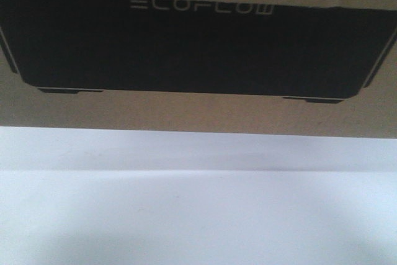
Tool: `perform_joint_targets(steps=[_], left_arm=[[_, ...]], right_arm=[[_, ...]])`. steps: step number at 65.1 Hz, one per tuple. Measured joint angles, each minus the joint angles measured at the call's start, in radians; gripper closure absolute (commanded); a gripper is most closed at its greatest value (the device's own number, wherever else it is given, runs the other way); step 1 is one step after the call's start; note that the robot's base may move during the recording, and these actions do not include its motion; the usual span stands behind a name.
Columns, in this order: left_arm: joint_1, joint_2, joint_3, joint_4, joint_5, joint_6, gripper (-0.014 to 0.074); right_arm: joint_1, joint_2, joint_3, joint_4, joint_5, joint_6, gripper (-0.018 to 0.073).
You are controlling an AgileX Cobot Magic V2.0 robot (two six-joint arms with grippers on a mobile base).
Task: Grab box from left shelf to table start
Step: 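Lower the box with both grippers onto the white table top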
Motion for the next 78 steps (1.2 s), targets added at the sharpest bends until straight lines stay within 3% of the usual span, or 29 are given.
perform_joint_targets(steps=[12, 28, 42, 52, 64, 78], left_arm=[[0.081, 0.047, 0.0, -0.041, -0.002, 0.021, 0.0688], [0.248, 0.128, -0.004, -0.188, -0.067, 0.053, 0.0687], [0.437, 0.176, -0.004, -0.367, -0.207, 0.255, 0.0687], [0.527, 0.225, -0.004, -0.455, -0.259, 0.333, 0.0687], [0.569, 0.29, -0.004, -0.473, -0.314, 0.356, 0.0688], [0.58, 0.358, -0.004, -0.415, -0.38, 0.358, 0.0688]], right_arm=[[-0.024, 0.071, 0.002, -0.004, -0.056, 0.006, 0.0505], [-0.058, 0.137, 0.002, -0.004, -0.101, 0.006, 0.0506], [-0.089, 0.182, 0.005, 0.006, -0.145, 0.006, 0.0506], [-0.123, 0.211, 0.005, 0.041, -0.158, -0.004, 0.0506], [-0.139, 0.267, 0.005, 0.046, -0.208, -0.041, 0.0506], [-0.141, 0.329, 0.005, 0.03, -0.277, -0.043, 0.0506]])
